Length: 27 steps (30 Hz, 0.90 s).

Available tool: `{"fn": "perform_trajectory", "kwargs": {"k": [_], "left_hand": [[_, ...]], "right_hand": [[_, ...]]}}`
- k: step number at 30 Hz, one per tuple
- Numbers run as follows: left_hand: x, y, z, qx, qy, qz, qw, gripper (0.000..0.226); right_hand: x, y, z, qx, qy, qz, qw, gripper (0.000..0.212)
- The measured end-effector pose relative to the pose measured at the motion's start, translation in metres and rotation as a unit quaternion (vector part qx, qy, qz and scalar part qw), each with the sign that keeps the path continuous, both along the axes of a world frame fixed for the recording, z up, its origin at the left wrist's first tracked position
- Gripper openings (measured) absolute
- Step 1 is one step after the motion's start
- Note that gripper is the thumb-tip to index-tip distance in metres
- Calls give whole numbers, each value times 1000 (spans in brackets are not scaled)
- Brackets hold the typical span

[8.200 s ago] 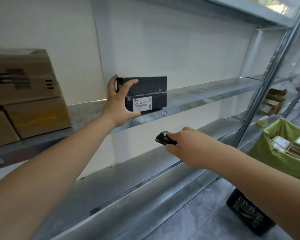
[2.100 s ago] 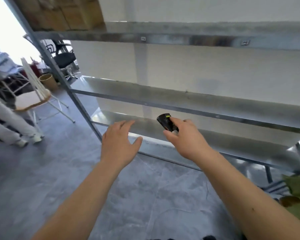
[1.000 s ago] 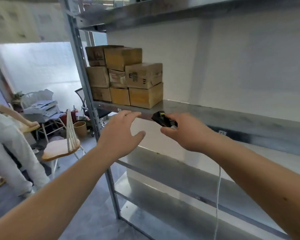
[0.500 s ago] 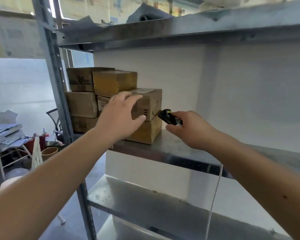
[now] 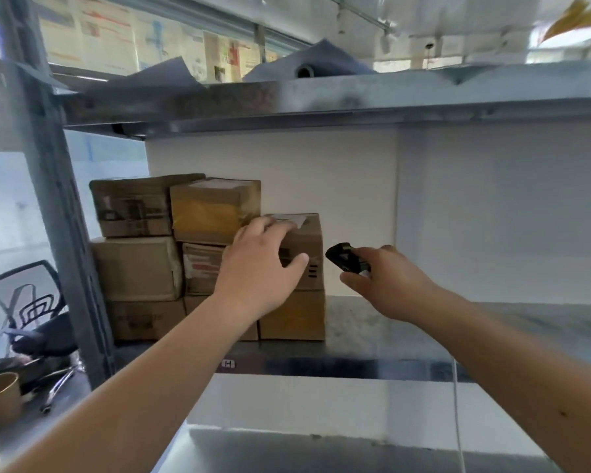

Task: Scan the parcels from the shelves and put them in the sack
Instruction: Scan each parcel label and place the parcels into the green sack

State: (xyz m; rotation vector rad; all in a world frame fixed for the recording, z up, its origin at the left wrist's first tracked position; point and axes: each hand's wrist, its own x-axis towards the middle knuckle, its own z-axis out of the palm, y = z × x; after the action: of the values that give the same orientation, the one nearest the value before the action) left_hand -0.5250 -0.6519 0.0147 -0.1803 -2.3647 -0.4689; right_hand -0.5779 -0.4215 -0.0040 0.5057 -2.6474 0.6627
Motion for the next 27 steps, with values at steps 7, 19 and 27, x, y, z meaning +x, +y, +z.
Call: {"fn": "perform_trajectory", "kwargs": {"k": [7, 19, 27], "left_hand": [[-3, -10, 1, 150, 31, -75, 985, 41], [-29, 19, 6, 436, -132, -117, 883, 57], [-17, 50, 4, 480, -80, -226, 844, 51]], "right_hand": [[-6, 2, -8, -34, 0, -20, 999, 43], [-21, 18, -2, -19, -20, -6, 1000, 43], [-12, 66, -8, -65, 0, 31, 997, 50]]}}
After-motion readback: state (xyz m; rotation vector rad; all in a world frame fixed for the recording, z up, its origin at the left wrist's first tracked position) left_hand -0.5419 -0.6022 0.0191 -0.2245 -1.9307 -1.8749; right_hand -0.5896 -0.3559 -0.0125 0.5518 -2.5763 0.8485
